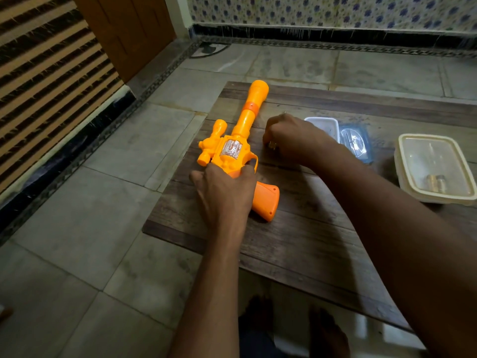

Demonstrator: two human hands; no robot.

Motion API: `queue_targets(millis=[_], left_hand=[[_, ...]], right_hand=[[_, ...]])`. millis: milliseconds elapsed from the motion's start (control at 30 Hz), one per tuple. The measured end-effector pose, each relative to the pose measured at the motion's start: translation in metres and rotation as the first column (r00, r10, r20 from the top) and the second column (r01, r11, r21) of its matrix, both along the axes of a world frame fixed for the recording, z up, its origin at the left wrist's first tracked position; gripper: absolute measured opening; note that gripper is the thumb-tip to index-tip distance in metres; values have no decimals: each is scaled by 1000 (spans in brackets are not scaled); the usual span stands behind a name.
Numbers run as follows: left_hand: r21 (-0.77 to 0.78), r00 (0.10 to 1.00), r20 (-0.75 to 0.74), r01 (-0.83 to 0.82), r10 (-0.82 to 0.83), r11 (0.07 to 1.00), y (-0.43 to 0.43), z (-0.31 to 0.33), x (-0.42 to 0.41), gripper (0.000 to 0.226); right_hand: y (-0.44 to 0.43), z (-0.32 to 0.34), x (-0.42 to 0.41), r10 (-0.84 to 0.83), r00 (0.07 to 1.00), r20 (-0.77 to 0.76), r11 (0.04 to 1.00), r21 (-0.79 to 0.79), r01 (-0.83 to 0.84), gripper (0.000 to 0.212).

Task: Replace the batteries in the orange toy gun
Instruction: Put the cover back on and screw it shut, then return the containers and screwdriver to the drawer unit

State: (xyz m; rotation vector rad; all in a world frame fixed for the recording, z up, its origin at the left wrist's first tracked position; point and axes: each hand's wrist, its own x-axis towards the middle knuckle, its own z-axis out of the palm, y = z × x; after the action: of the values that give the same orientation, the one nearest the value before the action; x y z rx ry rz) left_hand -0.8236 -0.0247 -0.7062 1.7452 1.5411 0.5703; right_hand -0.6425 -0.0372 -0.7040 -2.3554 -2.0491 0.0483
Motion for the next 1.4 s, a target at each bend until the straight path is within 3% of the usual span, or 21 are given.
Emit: queue_targets(millis=[200,433,600,700,833,967,1167,1300,1400], left_hand=[[-4,1000,-11,1,-1,1000,-3,0,1,45],[106,997,-18,-74,77,992,-5,-3,0,42],[297,996,-8,-84,91,951,-14,3,3,41],[489,995,92,-2,-49,872,-25,8,14,38],[549,904,121,284,-411,786,-38,-4,43,33],[474,798,-14,536,-603,698,-49,-13,64,48],[301,762,-143,641,-631,706,-61,-17,79,52],[315,809,-190,587,-556,746,-67,-16,83,39],[345,841,-207,540,-499,768,-66,-15,80,27]], right_hand=[[-7,-7,3,19,1000,0,997,80,-19,25],[-38,0,-5,-84,981,-176,930,339,140,44],[-80,0,-17,-170,920,-354,770,535,348,31],[-103,-6,-22,-252,871,-423,644,599,477,32],[-120,-18,-24,-390,810,-438,575,571,586,33],[-128,-25,-24,-493,734,-468,599,429,676,29],[-120,-37,-11,-592,647,-481,684,125,719,26],[-117,-35,-14,-620,602,-503,643,114,757,20],[-120,-34,-19,-628,624,-464,628,171,759,11]])
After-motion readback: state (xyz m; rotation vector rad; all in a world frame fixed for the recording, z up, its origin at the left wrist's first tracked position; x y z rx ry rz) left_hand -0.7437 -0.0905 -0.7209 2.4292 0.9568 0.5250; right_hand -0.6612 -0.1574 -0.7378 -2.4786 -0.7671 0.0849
